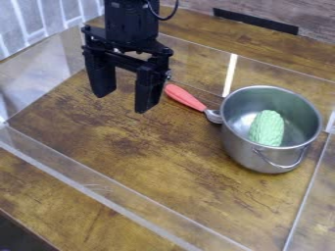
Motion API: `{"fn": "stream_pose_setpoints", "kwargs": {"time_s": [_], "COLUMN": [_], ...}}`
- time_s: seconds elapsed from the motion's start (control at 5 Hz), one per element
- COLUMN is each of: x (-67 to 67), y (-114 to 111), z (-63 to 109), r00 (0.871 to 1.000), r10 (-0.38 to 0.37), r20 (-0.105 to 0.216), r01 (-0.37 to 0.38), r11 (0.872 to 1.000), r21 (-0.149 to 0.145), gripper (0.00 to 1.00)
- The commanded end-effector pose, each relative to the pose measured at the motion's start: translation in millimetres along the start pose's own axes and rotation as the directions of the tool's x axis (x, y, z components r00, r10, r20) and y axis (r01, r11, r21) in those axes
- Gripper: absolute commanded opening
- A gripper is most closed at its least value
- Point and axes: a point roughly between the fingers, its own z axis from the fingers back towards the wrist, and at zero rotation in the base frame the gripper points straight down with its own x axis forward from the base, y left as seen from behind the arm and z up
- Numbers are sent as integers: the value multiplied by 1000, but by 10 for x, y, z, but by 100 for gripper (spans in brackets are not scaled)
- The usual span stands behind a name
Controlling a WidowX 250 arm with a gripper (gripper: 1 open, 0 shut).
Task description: Move the orange spoon to the left
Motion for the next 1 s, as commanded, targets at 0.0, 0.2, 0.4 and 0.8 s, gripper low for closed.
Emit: {"fn": "stream_pose_setpoints", "kwargs": {"time_s": [0.0, 0.2, 0.4, 0.8], "x": [-22, 23, 108, 301], "y": [-12, -48, -80, -110], "z": [-100, -148, -160, -172], "r00": [999, 993, 968, 900], "r10": [28, 108, 242, 433], "r20": [-33, -52, -60, -52], "r01": [-29, -108, -243, -435], "r11": [1000, 994, 970, 899], "r21": [-7, -7, -13, -41], "gripper": [100, 100, 100, 100]}}
